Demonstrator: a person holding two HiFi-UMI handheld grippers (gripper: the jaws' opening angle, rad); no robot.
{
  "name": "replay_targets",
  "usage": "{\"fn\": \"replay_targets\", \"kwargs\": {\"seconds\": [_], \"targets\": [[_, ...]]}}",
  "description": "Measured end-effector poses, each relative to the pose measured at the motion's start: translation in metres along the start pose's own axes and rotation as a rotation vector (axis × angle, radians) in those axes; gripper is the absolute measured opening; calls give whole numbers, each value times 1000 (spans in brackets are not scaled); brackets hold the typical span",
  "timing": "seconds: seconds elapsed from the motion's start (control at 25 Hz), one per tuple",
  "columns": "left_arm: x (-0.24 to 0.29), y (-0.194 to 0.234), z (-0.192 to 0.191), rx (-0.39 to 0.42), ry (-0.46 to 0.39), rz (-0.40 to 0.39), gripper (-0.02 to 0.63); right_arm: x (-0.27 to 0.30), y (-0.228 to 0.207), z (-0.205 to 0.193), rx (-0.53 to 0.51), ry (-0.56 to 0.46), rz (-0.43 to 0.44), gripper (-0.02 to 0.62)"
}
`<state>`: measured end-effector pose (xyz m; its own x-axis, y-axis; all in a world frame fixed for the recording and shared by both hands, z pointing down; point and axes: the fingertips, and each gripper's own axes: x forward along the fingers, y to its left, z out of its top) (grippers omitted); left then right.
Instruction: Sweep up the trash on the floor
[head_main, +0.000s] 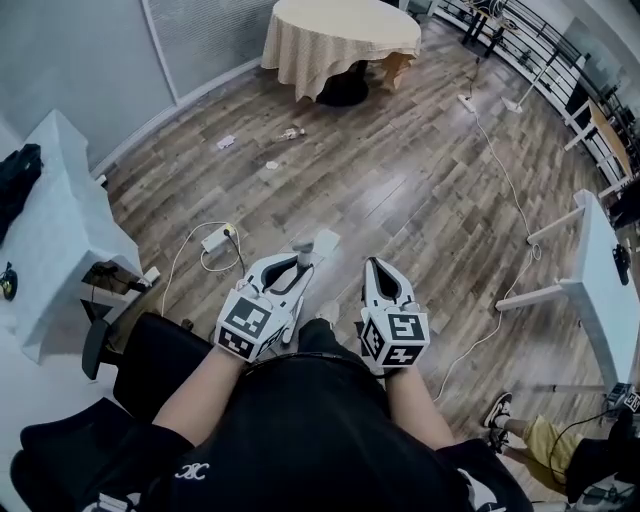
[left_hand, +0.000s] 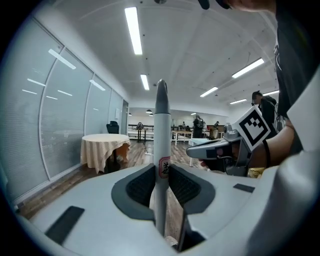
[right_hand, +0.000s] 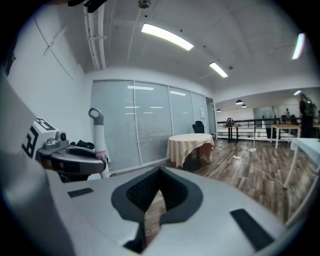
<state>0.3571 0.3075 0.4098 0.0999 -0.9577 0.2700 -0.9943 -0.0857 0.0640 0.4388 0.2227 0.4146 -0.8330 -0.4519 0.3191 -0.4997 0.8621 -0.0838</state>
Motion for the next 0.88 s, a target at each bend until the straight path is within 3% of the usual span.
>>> {"fn": "replay_targets", "kwargs": {"seconds": [0.36, 0.64, 0.88], "targets": [[98, 12, 22, 104, 68, -95, 86, 59, -75, 22, 86, -1, -18, 14], [173, 44, 30, 112, 145, -118, 86, 102, -143, 34, 160, -6, -40, 14], [233, 41, 26, 163, 195, -177, 86, 123, -189, 21, 199, 32, -71, 14]]}}
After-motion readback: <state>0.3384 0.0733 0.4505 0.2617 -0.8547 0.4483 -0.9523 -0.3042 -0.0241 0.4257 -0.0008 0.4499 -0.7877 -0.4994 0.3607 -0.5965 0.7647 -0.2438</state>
